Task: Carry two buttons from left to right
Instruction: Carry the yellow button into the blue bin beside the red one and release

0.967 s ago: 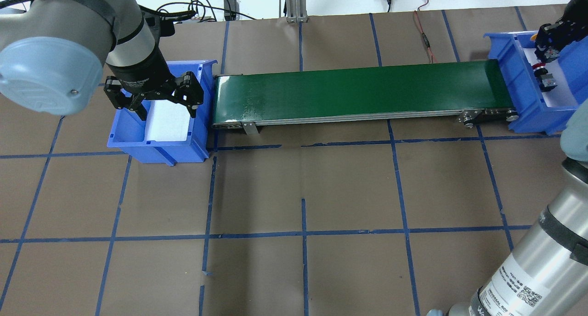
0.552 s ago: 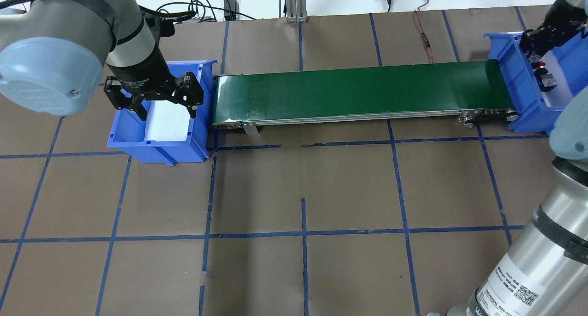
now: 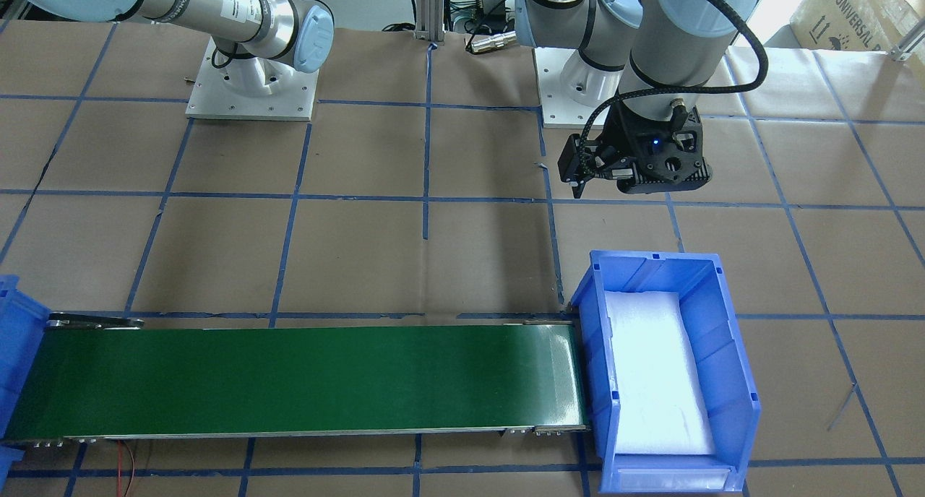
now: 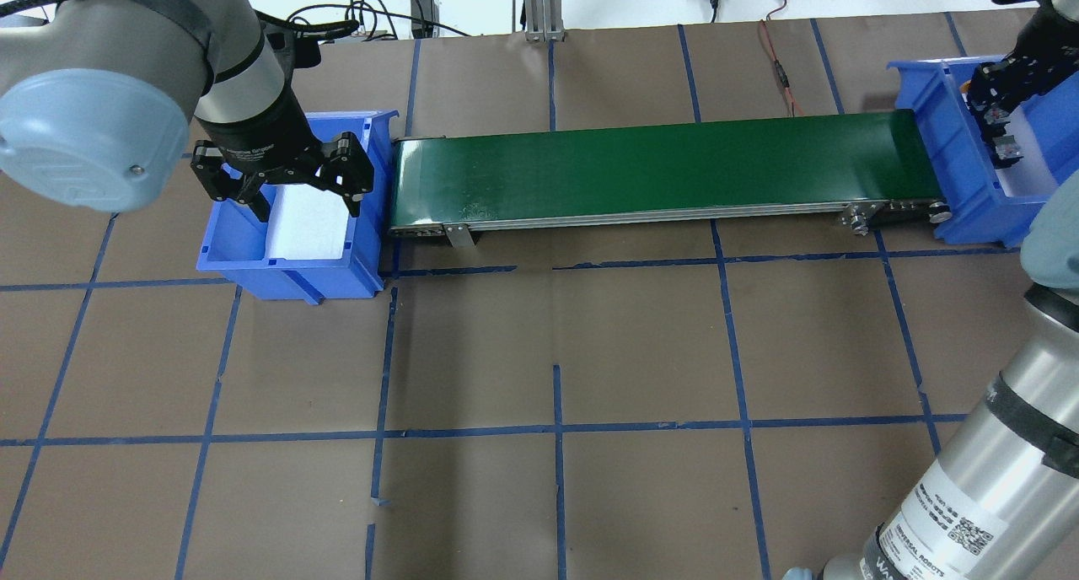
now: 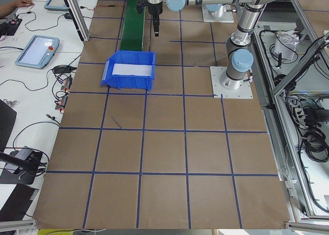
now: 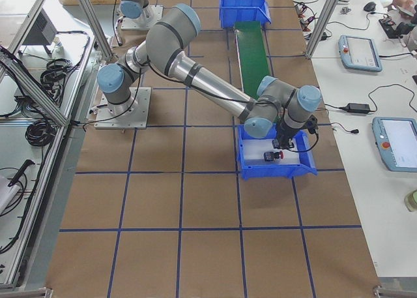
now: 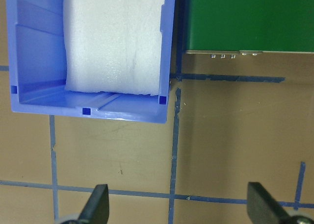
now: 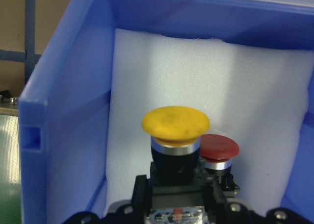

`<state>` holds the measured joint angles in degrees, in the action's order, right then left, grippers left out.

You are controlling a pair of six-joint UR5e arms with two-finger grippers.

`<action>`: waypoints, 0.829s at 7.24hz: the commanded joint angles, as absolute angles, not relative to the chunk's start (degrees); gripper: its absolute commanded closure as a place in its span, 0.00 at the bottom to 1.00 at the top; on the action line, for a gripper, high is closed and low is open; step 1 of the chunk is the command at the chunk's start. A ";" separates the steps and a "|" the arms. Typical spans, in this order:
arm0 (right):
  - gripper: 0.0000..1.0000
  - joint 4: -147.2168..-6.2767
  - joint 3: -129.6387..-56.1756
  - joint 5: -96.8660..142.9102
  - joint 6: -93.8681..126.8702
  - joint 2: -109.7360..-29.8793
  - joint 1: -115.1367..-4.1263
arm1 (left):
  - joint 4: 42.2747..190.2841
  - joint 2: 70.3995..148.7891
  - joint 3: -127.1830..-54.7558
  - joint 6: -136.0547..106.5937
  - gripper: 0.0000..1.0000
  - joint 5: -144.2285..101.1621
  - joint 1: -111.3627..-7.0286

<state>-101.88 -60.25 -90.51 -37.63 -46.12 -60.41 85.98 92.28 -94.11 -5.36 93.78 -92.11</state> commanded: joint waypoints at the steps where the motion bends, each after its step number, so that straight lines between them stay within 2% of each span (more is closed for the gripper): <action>1: 0.76 -101.86 -60.21 -90.44 -37.62 -45.44 -60.03 | 85.96 92.29 -94.13 -5.36 0.00 93.78 -92.11; 3: 0.54 -102.39 -60.21 -90.44 -37.71 -44.74 -60.03 | 85.96 92.29 -94.13 -5.36 0.00 93.78 -92.11; 4: 0.47 -102.48 -60.21 -90.96 -37.71 -44.74 -59.94 | 85.96 92.29 -94.13 -5.36 0.00 93.78 -92.11; 5: 0.18 -102.31 -60.21 -90.36 -37.71 -44.65 -59.94 | 85.96 92.29 -94.13 -5.36 0.00 93.78 -92.11; 6: 0.00 -101.87 -60.03 -90.44 -37.62 -44.65 -60.03 | 85.96 92.29 -94.13 -5.36 0.00 93.78 -92.11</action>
<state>-102.24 -60.15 -90.52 -37.69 -44.70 -59.97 85.96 92.29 -94.13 -5.36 93.78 -92.11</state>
